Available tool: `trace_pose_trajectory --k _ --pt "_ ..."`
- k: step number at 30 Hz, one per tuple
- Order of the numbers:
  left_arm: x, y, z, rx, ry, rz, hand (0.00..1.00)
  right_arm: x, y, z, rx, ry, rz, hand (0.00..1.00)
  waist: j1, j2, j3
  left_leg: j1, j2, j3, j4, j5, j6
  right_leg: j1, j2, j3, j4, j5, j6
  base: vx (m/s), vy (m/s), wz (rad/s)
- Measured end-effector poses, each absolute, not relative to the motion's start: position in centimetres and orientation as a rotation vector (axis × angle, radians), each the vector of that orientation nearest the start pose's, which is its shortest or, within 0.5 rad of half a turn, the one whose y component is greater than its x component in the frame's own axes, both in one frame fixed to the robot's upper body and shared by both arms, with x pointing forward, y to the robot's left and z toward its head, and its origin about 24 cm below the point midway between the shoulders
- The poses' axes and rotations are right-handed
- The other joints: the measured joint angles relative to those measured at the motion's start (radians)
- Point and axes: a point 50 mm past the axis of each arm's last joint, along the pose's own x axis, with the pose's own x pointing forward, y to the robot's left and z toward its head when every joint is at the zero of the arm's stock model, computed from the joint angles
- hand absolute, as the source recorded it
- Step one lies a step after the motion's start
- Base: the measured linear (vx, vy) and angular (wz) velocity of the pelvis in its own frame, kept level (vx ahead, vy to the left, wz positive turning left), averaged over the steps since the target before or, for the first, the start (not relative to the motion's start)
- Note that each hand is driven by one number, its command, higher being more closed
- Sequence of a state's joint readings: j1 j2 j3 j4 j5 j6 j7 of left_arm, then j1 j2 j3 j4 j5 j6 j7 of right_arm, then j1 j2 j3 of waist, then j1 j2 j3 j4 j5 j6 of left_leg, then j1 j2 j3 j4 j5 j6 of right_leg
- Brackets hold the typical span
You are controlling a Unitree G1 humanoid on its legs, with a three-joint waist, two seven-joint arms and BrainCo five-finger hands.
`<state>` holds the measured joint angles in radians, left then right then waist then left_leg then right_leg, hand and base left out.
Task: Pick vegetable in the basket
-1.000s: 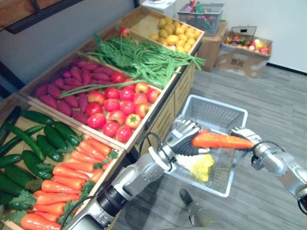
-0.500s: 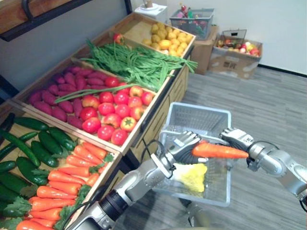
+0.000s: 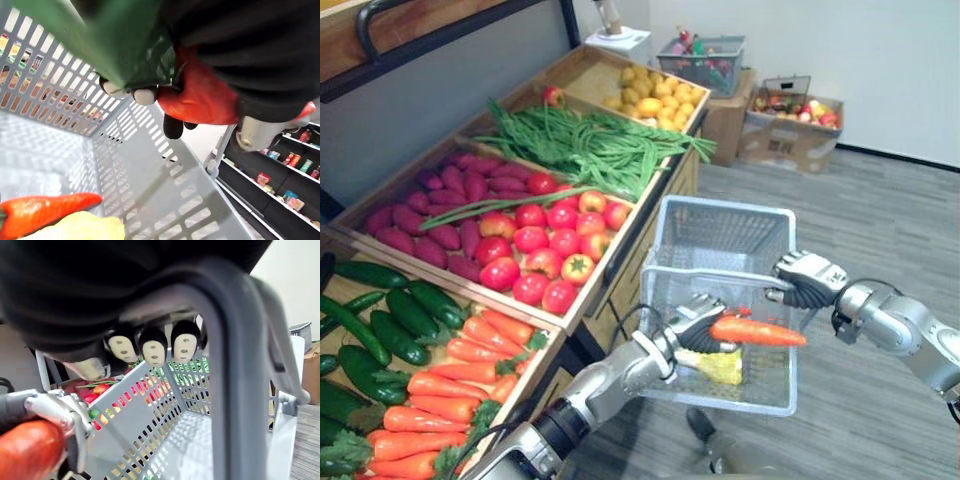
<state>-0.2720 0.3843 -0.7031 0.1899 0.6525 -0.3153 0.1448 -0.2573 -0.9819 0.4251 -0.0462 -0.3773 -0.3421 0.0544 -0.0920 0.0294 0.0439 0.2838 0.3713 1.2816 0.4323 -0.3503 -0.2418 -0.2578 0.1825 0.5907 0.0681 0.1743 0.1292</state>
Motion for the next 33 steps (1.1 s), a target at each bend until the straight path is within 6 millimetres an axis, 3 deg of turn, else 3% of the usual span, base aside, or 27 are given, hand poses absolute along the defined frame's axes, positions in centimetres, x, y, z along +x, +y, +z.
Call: trace_pose_trajectory --k 8,23,29,33 --pt "24.8 5.0 3.0 1.014 -0.442 -0.744 0.00 26.4 -19.0 12.5 -1.314 -0.422 0.630 1.00 -0.008 0.000 0.000 0.002 0.000 -0.004 -0.001 0.000 0.000 0.005 -0.003 -0.004 0.000 0.000 0.000 0.00 -0.002 0.00" --pt "25.6 3.6 5.4 1.005 -0.539 -0.746 0.00 25.8 -19.8 11.2 -1.213 -0.342 0.575 1.00 -0.010 -0.006 0.003 -0.004 0.003 -0.039 -0.002 0.000 0.000 0.020 -0.021 -0.038 -0.007 0.000 0.000 -0.01 -0.015 0.07" --pt "25.0 3.1 7.5 0.947 -0.614 -0.759 0.00 25.7 -21.0 8.9 -1.122 -0.233 0.501 1.00 -0.009 -0.014 0.003 -0.035 0.006 -0.097 -0.003 0.003 0.007 0.026 -0.047 -0.086 -0.017 0.000 0.000 -0.02 -0.013 0.24" --pt "23.5 2.4 11.4 0.752 -0.743 -0.768 0.00 25.3 -23.9 5.1 -1.026 -0.012 0.371 1.00 0.022 -0.016 0.003 -0.072 0.006 -0.178 -0.010 0.010 0.023 0.042 -0.084 -0.154 -0.030 0.000 0.000 -0.03 -0.024 0.59"
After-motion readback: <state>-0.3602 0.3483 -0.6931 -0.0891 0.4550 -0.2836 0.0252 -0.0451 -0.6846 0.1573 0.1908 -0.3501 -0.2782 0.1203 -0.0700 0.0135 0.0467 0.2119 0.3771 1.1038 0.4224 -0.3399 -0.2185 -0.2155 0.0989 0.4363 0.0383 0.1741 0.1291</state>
